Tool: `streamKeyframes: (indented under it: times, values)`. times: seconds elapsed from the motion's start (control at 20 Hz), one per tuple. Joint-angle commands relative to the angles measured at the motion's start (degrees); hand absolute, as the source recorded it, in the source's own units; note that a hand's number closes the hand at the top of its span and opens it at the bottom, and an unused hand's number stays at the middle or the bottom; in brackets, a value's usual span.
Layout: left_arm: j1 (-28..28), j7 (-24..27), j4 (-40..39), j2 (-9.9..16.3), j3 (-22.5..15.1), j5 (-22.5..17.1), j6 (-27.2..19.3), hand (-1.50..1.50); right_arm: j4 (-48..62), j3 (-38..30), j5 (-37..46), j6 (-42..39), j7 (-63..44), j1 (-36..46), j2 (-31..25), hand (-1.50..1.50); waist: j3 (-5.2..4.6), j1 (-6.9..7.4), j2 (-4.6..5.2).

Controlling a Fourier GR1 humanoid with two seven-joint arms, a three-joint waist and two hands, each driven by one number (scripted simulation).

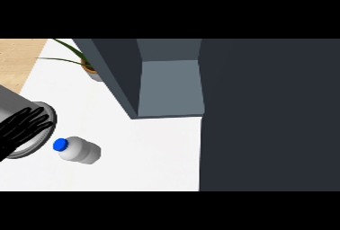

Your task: Pick up the bottled water, place it into the cabinet and close the cabinet

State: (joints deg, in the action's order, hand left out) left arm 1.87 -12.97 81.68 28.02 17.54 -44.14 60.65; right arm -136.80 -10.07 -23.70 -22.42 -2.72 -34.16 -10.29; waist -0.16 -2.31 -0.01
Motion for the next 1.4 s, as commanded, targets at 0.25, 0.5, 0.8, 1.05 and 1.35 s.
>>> streamKeyframes:
  times: [0.25,0.5,0.8,1.05,1.35]
  values:
    - [6.5,7.9,-7.0,-8.7,3.3,21.9,0.7,-1.50,-10.3,-1.3,-10.4,-0.7,-2.1,-6.3,0.7,-1.50,-0.03,0.13,0.02]
    - [4.9,15.5,-11.2,-10.8,3.1,31.9,2.7,-1.50,-9.0,-2.5,-12.6,-3.0,0.7,-8.2,-0.2,-1.50,-0.09,-0.05,0.04]
    - [7.8,22.8,-18.3,-11.8,1.0,40.4,-0.2,-1.50,-9.5,-1.3,-11.9,-3.0,1.6,-9.3,0.0,-1.50,-0.14,0.06,0.22]
    - [11.5,29.5,-25.2,-10.8,0.1,46.6,-4.5,-1.50,-9.7,-1.0,-12.1,-3.9,2.3,-10.2,-1.5,-1.50,-0.31,-0.62,0.62]
    - [8.7,38.6,-31.2,-12.9,-2.7,49.7,-6.5,-1.50,-8.5,-2.7,-13.6,-5.6,5.6,-12.7,-1.8,-1.50,-0.22,-0.49,0.25]
